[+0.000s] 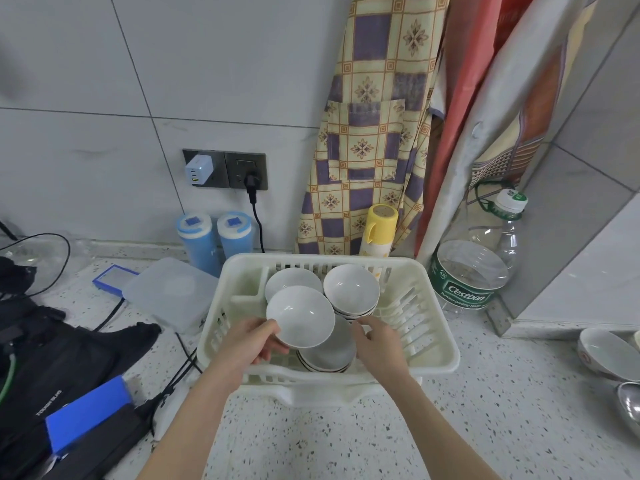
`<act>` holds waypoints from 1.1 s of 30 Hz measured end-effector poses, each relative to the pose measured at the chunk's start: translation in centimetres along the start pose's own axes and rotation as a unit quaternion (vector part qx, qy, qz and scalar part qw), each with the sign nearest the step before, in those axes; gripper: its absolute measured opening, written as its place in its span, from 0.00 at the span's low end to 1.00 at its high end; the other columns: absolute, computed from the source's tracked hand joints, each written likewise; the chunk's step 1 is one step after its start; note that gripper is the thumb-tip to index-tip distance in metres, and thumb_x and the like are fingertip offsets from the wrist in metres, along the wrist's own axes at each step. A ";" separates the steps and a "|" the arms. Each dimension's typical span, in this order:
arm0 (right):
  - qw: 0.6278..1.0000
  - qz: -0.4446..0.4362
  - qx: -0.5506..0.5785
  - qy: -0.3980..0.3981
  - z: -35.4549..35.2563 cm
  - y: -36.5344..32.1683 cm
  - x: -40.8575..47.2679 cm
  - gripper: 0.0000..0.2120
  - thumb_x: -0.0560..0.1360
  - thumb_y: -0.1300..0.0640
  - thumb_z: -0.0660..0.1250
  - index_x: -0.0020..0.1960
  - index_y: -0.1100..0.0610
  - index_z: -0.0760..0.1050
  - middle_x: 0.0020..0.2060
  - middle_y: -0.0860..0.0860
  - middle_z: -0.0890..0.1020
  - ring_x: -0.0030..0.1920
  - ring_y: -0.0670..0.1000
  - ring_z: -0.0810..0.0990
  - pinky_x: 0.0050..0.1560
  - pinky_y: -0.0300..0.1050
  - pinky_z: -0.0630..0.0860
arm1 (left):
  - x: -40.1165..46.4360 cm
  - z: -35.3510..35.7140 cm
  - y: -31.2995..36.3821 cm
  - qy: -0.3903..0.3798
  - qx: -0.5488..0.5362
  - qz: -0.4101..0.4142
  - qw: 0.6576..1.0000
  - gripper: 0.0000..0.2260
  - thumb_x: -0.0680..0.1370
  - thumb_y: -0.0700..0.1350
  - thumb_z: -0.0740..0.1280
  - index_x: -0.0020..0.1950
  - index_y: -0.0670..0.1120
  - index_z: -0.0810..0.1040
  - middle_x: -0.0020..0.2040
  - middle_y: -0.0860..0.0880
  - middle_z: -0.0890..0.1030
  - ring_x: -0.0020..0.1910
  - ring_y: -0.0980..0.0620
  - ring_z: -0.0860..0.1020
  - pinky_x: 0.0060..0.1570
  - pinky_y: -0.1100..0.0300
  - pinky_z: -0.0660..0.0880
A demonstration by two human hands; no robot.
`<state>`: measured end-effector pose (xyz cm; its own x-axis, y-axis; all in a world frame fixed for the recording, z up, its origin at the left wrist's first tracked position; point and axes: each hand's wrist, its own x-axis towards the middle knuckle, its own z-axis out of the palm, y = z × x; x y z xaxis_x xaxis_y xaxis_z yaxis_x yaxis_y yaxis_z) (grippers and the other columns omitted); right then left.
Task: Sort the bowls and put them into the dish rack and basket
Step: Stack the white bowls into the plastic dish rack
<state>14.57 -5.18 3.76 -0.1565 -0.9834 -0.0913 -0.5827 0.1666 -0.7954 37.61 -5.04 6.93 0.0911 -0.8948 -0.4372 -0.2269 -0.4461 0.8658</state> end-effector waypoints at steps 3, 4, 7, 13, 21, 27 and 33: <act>0.993 0.002 0.106 -0.056 -0.8 -0.4 -0.6 0.14 0.80 0.48 0.59 0.44 0.51 0.80 0.29 0.56 0.81 0.25 0.41 0.73 0.30 0.36 0.69 | 0.3 0.4 0.4 -0.021 0.010 -0.025 0.999 0.07 0.75 0.44 0.64 0.51 0.46 0.80 0.36 0.45 0.87 0.21 0.58 0.70 0.25 0.65 0.64; 0.987 0.015 0.143 -0.077 -1.1 -0.5 -0.7 0.14 0.80 0.47 0.59 0.43 0.47 0.81 0.29 0.54 0.82 0.25 0.41 0.71 0.29 0.35 0.69 | 0.3 0.7 0.5 -0.033 0.021 -0.035 0.999 0.08 0.75 0.45 0.65 0.51 0.46 0.80 0.37 0.45 0.87 0.22 0.58 0.70 0.24 0.66 0.63; 0.972 0.037 0.202 -0.112 -1.5 -0.7 -0.5 0.11 0.78 0.49 0.63 0.42 0.43 0.83 0.30 0.50 0.78 0.26 0.44 0.68 0.27 0.36 0.66 | 0.5 1.6 0.9 -0.060 0.070 -0.050 0.994 0.08 0.75 0.48 0.65 0.49 0.46 0.79 0.37 0.46 0.87 0.23 0.56 0.69 0.25 0.65 0.64; 0.971 0.074 0.191 -0.124 -1.5 -0.1 0.0 0.16 0.68 0.64 0.63 0.41 0.45 0.84 0.28 0.54 0.81 0.32 0.52 0.71 0.31 0.42 0.67 | 0.6 2.4 0.9 -0.057 0.074 -0.047 0.994 0.10 0.75 0.49 0.66 0.46 0.43 0.81 0.35 0.45 0.86 0.23 0.55 0.67 0.32 0.62 0.69; 0.979 0.103 0.151 -0.091 -1.1 -0.1 0.5 0.13 0.70 0.66 0.61 0.41 0.55 0.84 0.27 0.51 0.80 0.26 0.47 0.76 0.35 0.43 0.73 | 0.9 2.8 0.3 -0.027 0.097 0.001 0.995 0.11 0.75 0.53 0.67 0.44 0.47 0.84 0.34 0.50 0.86 0.28 0.53 0.76 0.33 0.61 0.69; 0.988 0.095 0.104 -0.062 -0.7 -0.3 0.2 0.11 0.70 0.64 0.63 0.38 0.51 0.81 0.26 0.51 0.80 0.25 0.45 0.76 0.27 0.36 0.71 | 1.8 3.4 -1.0 0.024 0.219 0.034 0.975 0.04 0.74 0.55 0.67 0.44 0.57 0.80 0.34 0.59 0.85 0.43 0.56 0.82 0.53 0.54 0.78; 0.992 0.083 0.077 -0.057 -0.7 -0.4 0.2 0.11 0.71 0.65 0.63 0.40 0.51 0.79 0.27 0.51 0.81 0.24 0.42 0.77 0.24 0.33 0.71 | 2.0 3.7 -1.7 0.080 0.306 0.071 0.946 0.07 0.74 0.59 0.66 0.48 0.59 0.76 0.38 0.59 0.82 0.41 0.56 0.80 0.40 0.60 0.74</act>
<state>14.23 -5.37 4.45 -0.1435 -0.9468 -0.2880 -0.4257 0.3218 -0.8457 34.60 -5.99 3.67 0.1516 -0.9584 -0.2420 -0.7621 -0.2692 0.5889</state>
